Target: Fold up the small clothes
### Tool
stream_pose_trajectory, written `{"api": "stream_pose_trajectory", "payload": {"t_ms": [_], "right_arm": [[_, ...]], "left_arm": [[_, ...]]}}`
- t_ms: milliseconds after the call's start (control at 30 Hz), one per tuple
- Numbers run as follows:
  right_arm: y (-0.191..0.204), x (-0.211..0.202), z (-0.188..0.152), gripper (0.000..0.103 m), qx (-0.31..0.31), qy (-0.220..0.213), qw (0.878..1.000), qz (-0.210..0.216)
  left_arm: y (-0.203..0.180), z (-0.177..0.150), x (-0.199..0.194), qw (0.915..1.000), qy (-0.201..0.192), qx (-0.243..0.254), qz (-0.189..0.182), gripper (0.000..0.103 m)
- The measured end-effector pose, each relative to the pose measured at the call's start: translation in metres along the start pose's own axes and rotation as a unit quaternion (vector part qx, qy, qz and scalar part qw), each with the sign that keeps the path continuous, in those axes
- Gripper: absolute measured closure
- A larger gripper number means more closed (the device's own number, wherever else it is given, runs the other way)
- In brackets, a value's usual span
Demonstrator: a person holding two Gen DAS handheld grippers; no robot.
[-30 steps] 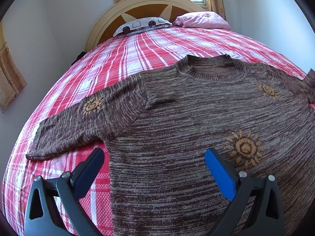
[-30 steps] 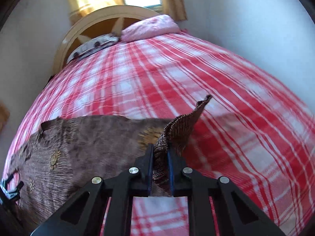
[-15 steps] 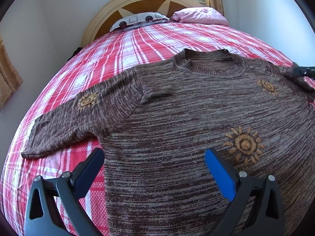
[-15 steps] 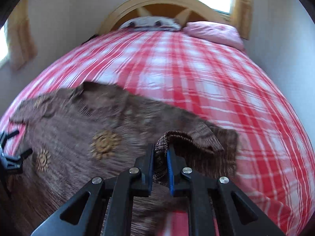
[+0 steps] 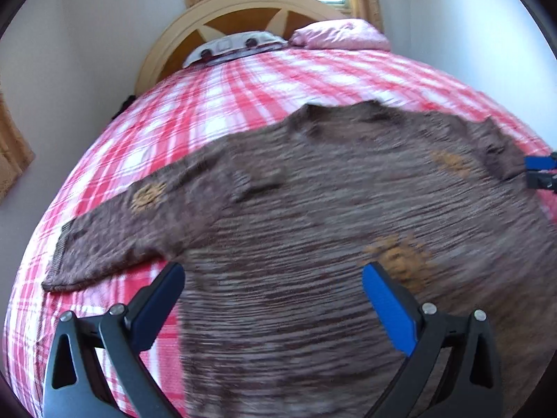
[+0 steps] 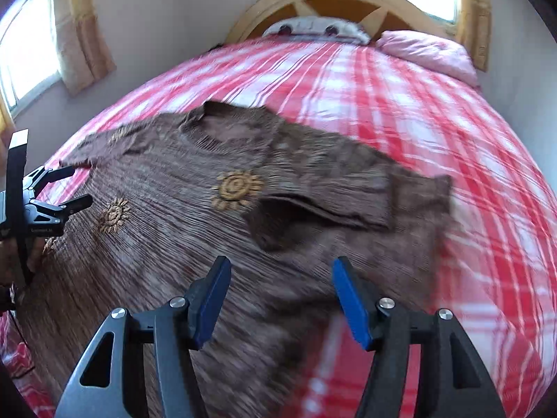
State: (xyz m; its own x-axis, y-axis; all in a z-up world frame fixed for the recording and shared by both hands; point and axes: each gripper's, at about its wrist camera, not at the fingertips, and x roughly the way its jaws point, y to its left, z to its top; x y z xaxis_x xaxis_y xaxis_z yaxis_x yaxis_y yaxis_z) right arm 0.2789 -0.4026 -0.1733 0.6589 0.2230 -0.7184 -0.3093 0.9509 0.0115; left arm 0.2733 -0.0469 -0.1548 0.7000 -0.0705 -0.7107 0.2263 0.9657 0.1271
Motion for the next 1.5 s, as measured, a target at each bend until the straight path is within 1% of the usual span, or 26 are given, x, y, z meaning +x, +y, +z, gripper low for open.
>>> {"api": "stream_pose_trajectory", "payload": {"t_ms": [67,167,233,300,400,567,600,700,767,800,833,867,900,967,1000,1033,1067,1100,1167,1233,1367,1500], "right_arm": [[-0.015,-0.012,-0.011,0.041,0.012,-0.014,0.999,-0.046],[-0.032,-0.018,-0.024,0.041,0.019,-0.019,0.994,-0.109],[-0.041,-0.02,-0.029,0.041,0.032,-0.018,0.992,-0.124],[-0.049,-0.023,-0.034,0.041,0.05,-0.027,0.989,-0.138],[-0.063,-0.026,-0.04,0.041,0.076,-0.04,0.986,-0.141],[-0.079,-0.032,-0.048,0.04,0.118,-0.05,0.983,-0.133],[-0.08,-0.032,-0.049,0.039,0.121,-0.051,0.982,-0.133],[-0.078,-0.031,-0.05,0.038,0.122,-0.057,0.982,-0.132],[-0.078,-0.031,-0.051,0.038,0.123,-0.059,0.981,-0.137],[-0.078,-0.031,-0.052,0.038,0.122,-0.058,0.981,-0.136],[-0.078,-0.031,-0.052,0.038,0.122,-0.058,0.982,-0.133],[-0.079,-0.029,-0.053,0.038,0.123,-0.056,0.982,-0.13],[-0.08,-0.027,-0.053,0.038,0.125,-0.054,0.982,-0.128],[-0.082,-0.024,-0.053,0.038,0.128,-0.049,0.982,-0.126],[-0.082,-0.023,-0.053,0.038,0.129,-0.047,0.983,-0.124],[-0.082,-0.023,-0.053,0.038,0.129,-0.047,0.983,-0.123],[-0.082,-0.023,-0.053,0.038,0.128,-0.047,0.983,-0.123],[-0.082,-0.023,-0.053,0.038,0.128,-0.046,0.983,-0.124],[-0.082,-0.022,-0.053,0.038,0.127,-0.045,0.983,-0.125],[-0.081,-0.021,-0.053,0.038,0.125,-0.044,0.983,-0.128],[-0.079,-0.02,-0.052,0.038,0.12,-0.043,0.983,-0.132],[-0.078,-0.022,-0.053,0.038,0.119,-0.045,0.983,-0.132]], "left_arm": [[-0.018,0.01,-0.012,0.9997,-0.012,0.017,-0.007,0.0],[-0.061,0.028,-0.029,0.9969,-0.038,0.067,-0.017,0.0],[-0.088,0.039,-0.032,0.9943,-0.046,0.093,-0.027,0.0],[-0.114,0.049,-0.031,0.9914,-0.051,0.115,-0.036,0.0],[-0.15,0.063,-0.023,0.9875,-0.05,0.142,-0.046,0.0],[-0.194,0.084,0.001,0.9847,-0.038,0.16,-0.058,0.0],[-0.203,0.088,0.006,0.9841,-0.036,0.163,-0.059,0.001],[-0.221,0.094,0.02,0.9835,-0.021,0.167,-0.066,0.007],[-0.229,0.095,0.035,0.9826,-0.003,0.169,-0.076,0.007],[-0.233,0.094,0.041,0.9819,0.004,0.174,-0.075,0.01],[-0.237,0.093,0.047,0.9816,0.01,0.177,-0.07,0.018],[-0.237,0.092,0.053,0.9812,0.016,0.177,-0.074,0.019],[-0.237,0.094,0.055,0.9816,0.016,0.171,-0.084,0.026],[-0.234,0.1,0.058,0.9827,0.021,0.153,-0.103,0.052],[-0.232,0.104,0.061,0.9831,0.032,0.141,-0.112,0.08],[-0.232,0.107,0.065,0.982,0.042,0.132,-0.128,0.093],[-0.23,0.109,0.066,0.9807,0.05,0.124,-0.143,0.093],[-0.23,0.11,0.065,0.9806,0.05,0.123,-0.144,0.096],[-0.224,0.112,0.06,0.9805,0.047,0.113,-0.154,0.097],[-0.212,0.116,0.052,0.98,0.042,0.089,-0.173,0.098],[-0.189,0.124,0.041,0.9785,0.037,0.049,-0.197,0.099],[-0.161,0.131,0.038,0.9741,0.036,-0.002,-0.223,0.099]]}}
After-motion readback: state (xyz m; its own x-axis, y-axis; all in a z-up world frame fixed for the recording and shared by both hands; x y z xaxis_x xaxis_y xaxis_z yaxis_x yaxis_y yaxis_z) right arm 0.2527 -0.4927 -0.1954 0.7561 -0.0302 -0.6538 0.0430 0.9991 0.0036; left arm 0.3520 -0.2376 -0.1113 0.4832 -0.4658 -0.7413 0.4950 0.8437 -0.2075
